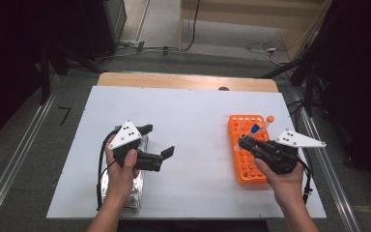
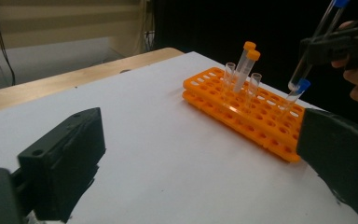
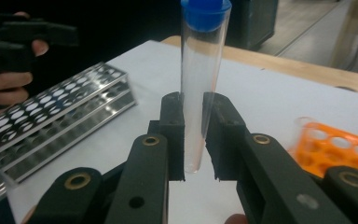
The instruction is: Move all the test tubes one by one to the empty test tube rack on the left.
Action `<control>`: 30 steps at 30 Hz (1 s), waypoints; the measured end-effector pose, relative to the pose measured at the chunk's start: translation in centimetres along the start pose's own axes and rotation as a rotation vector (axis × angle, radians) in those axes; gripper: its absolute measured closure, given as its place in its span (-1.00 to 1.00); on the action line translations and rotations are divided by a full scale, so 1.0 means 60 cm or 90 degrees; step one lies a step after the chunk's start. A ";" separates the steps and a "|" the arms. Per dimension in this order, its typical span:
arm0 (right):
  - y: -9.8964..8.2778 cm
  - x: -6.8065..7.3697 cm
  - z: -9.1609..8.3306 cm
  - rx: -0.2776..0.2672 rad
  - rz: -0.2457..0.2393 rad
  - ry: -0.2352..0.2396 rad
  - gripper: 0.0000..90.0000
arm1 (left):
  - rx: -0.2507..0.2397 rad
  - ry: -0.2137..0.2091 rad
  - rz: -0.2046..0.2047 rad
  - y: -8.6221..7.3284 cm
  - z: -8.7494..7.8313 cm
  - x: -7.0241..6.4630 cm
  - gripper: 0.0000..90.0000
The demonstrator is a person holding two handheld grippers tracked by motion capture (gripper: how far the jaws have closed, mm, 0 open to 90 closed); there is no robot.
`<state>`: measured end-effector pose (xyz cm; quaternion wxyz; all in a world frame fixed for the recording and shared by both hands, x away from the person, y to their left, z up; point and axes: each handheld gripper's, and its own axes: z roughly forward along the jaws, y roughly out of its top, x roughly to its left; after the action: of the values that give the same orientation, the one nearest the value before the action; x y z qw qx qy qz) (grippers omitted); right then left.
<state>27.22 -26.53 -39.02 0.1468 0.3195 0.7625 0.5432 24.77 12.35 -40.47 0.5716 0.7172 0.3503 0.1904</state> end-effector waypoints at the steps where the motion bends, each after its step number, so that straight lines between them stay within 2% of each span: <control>1: -0.002 0.007 0.007 0.005 -0.003 0.009 0.68 | 0.001 -0.003 0.000 -0.001 0.002 -0.003 -0.92; 5: -0.013 0.034 0.032 0.025 -0.015 0.035 0.68 | 0.004 -0.022 0.001 -0.002 0.013 -0.019 -0.88; 6: -0.018 0.048 0.042 0.034 -0.021 0.045 0.68 | 0.007 -0.028 0.000 -0.002 0.016 -0.024 -0.86; 9: -0.023 0.061 0.050 0.040 -0.023 0.056 0.68 | 0.012 -0.057 -0.009 -0.002 0.024 -0.038 -0.82; 11: -0.026 0.074 0.058 0.045 -0.030 0.064 0.68 | 0.019 -0.058 -0.010 -0.001 0.030 -0.048 -0.68; 14: -0.030 0.092 0.069 0.055 -0.044 0.076 0.68 | 0.024 -0.086 -0.018 -0.002 0.038 -0.060 -0.45; 15: -0.033 0.100 0.077 0.063 -0.050 0.083 0.68 | 0.026 -0.095 -0.017 -0.002 0.040 -0.063 -0.28; 16: -0.033 0.100 0.077 0.063 -0.050 0.083 0.68 | 0.028 -0.109 -0.015 -0.003 0.043 -0.066 -0.28; 19: -0.040 0.110 0.087 0.077 -0.055 0.089 0.68 | 0.035 -0.141 -0.015 -0.003 0.049 -0.073 -0.11; 20: -0.045 0.115 0.094 0.084 -0.057 0.092 0.68 | 0.038 -0.149 -0.014 -0.004 0.050 -0.075 0.00; 22: -0.048 0.120 0.099 0.090 -0.058 0.095 0.68 | 0.043 -0.162 -0.008 -0.004 0.054 -0.080 0.06; 30: -0.053 0.137 0.111 0.100 -0.075 0.110 0.68 | 0.059 -0.169 0.014 -0.008 0.065 -0.098 0.27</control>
<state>23.81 -16.99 -43.39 0.0865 0.2365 0.8299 0.4978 23.26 5.47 -41.25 0.5773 0.7654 0.2720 0.0837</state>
